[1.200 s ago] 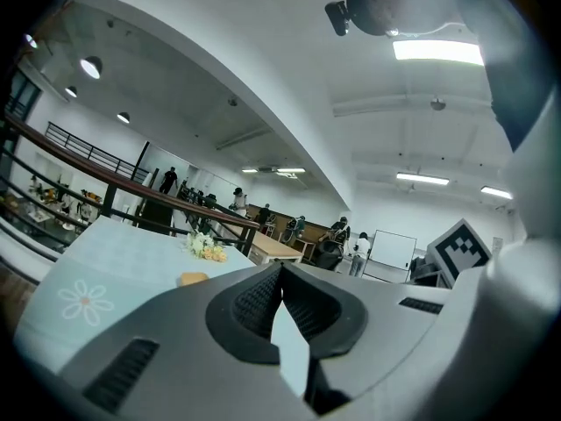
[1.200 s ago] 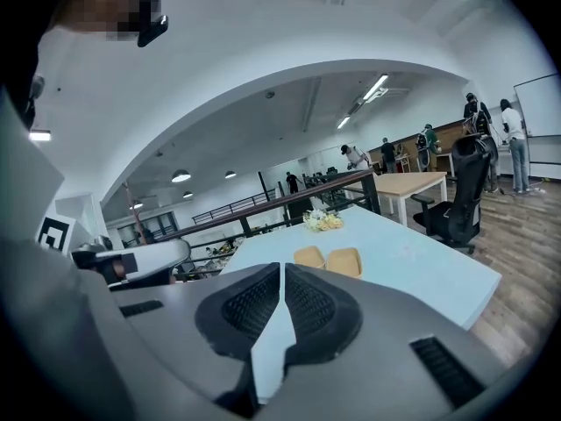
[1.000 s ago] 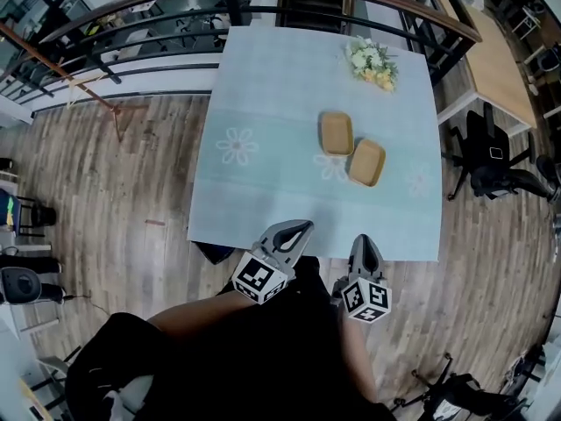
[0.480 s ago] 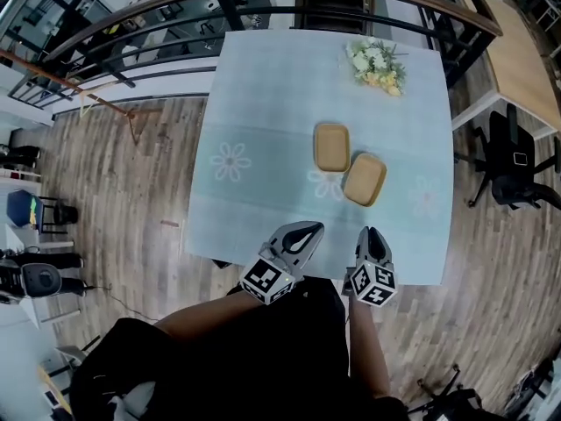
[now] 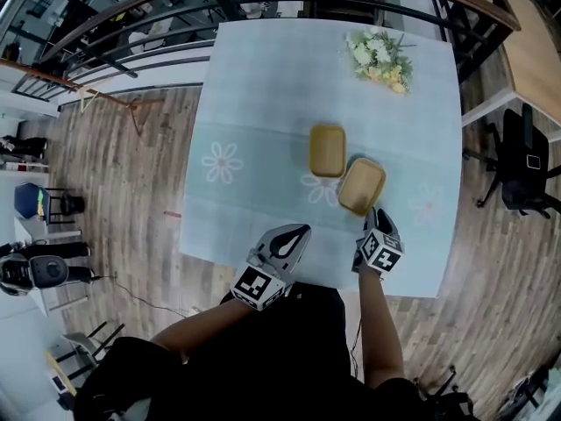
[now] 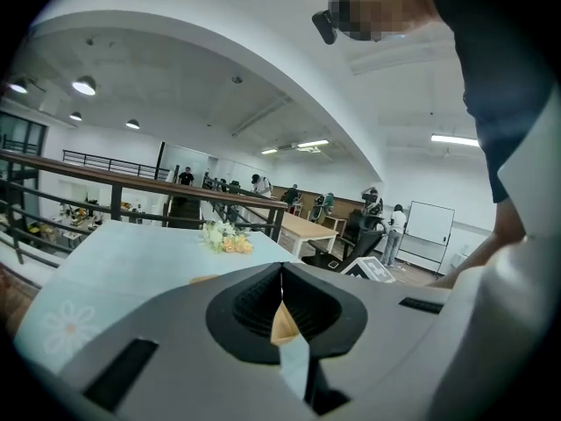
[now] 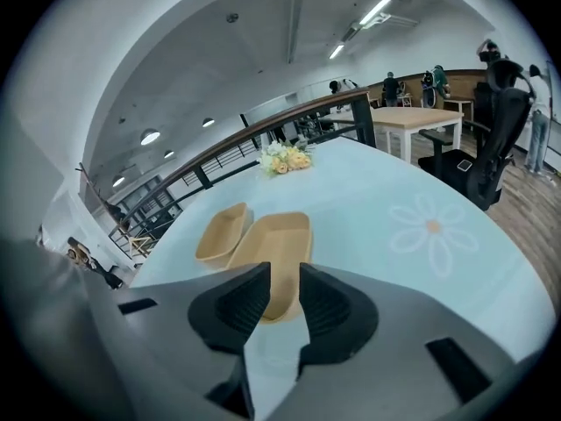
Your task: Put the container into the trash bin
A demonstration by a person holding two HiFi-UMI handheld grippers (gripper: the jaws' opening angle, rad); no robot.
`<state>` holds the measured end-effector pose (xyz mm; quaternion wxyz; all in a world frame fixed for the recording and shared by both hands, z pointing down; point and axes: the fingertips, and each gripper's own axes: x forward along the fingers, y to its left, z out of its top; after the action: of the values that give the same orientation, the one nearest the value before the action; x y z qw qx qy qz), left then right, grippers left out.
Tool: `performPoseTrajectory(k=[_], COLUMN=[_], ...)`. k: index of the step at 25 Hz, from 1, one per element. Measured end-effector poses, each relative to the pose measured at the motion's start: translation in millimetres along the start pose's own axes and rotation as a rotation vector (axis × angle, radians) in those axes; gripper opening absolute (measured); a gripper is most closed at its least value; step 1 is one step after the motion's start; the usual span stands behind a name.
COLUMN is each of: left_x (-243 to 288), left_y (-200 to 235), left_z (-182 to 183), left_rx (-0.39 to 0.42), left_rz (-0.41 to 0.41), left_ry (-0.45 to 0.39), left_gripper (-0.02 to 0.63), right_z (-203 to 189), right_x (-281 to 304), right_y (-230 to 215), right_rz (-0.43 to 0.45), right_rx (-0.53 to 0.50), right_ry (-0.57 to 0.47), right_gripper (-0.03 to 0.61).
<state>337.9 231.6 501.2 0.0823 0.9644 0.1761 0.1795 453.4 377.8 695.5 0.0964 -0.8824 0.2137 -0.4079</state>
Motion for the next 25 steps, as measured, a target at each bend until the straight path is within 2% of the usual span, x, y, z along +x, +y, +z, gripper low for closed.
performPoseTrajectory(k=[6,11,15,19,22,25], left_x=[2.7,2.4,-10.6,-29.4,-44.2,-62.8], left_y=[12.5,14.5,24.9,37.5,42.0,41.8], left_z=[-3.6,-8.0,-15.8,-24.8,-20.8,-13.1], left_rx=[-0.033,-0.042,-0.057,-0.085,-0.055,-0.034], left_rz=[0.075,0.104,0.143,0.184,0.201,0.213], left_ry=[0.012,0.015,0.017,0.005,-0.013,-0.071], left_gripper=[0.015,0.015,0.015,0.015,0.015,0.015], right_z=[-10.6,-23.4,-23.7,-24.0,-21.3,-22.3], right_x=[30.1,47.0,48.5,44.1,32.6,16.9], right_y=[-11.1,-21.2,-25.8,-24.6,-20.6,-11.9], right_rz=[-0.027,-0.045,-0.08,-0.097,-0.11,-0.11], right_rx=[-0.016,-0.015,0.03,0.042,0.042,0.051], right_ry=[0.071,0.109,0.096,0.082,0.065,0.06], right_gripper=[0.094,0.092,0.049,0.046,0.044,0.044])
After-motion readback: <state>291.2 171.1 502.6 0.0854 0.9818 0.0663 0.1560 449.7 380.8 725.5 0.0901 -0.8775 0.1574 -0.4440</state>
